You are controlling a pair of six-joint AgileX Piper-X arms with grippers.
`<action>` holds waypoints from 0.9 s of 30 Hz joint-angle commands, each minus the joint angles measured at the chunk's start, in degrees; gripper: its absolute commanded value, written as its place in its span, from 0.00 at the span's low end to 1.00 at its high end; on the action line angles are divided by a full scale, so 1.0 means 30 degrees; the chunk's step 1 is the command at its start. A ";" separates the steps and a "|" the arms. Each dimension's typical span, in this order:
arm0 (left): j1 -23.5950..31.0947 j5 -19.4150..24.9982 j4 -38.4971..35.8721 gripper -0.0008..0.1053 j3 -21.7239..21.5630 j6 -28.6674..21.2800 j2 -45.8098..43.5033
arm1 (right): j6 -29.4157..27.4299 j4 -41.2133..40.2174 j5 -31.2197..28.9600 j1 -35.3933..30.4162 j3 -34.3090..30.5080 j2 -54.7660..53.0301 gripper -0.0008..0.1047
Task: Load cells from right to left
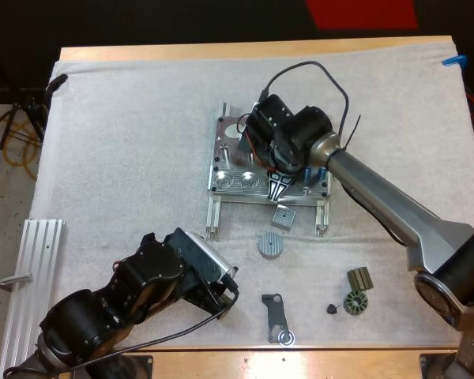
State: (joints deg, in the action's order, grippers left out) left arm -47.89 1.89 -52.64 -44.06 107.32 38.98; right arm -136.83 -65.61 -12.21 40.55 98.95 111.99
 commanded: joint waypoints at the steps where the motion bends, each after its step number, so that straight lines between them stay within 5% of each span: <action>1: -0.0042 0.0465 0.0092 0.66 -0.0134 0.0272 -0.0099 | 0.0167 0.0329 0.0066 -0.0119 0.0055 -0.0654 0.40; 12: -0.0042 0.0465 0.0092 0.66 -0.0134 0.0272 -0.0099 | 0.0725 0.0767 -0.1230 -0.0119 0.0055 -0.1868 0.40; 27: -0.0042 0.1481 0.0695 0.66 -0.0134 -0.0062 -0.0099 | 0.8734 -0.4423 -0.1190 -0.0119 0.0055 -0.5510 0.40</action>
State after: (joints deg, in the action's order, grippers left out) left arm -47.89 4.38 -51.90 -44.06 107.11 38.98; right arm -112.89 -76.82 -16.14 40.40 98.95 97.00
